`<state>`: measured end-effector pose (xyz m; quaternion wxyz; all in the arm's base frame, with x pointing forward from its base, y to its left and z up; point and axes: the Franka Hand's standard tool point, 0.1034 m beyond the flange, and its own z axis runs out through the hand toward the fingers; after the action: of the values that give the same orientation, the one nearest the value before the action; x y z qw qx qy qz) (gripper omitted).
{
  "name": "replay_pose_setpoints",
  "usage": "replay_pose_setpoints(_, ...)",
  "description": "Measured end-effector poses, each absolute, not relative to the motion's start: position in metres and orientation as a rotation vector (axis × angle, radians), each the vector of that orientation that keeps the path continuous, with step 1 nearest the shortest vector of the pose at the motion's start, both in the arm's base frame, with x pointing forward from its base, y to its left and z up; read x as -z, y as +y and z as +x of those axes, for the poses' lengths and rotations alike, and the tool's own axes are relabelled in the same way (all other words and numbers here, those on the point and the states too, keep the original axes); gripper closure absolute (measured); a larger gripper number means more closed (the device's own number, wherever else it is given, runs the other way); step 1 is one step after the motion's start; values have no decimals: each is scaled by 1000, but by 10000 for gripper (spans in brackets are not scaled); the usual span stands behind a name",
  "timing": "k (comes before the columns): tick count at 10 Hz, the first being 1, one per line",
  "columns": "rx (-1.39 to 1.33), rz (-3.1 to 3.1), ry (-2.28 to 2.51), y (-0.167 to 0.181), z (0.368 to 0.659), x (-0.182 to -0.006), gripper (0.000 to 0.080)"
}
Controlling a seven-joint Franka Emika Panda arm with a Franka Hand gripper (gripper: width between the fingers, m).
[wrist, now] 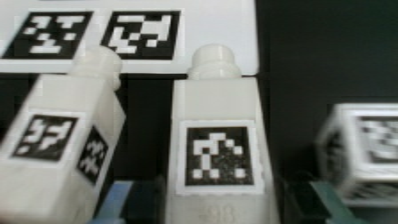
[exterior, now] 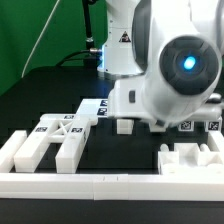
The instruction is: Assemble chair
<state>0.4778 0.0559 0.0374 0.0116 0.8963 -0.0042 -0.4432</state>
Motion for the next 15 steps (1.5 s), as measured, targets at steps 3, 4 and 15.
replay_pose_setpoints(3,1257,2856,-9,61,504,-83,514)
replay_pose_setpoints(4,1112,2899,16,61,502,-65,514)
replay_pose_setpoints(15,-77,3178,56,96,574,-137,512)
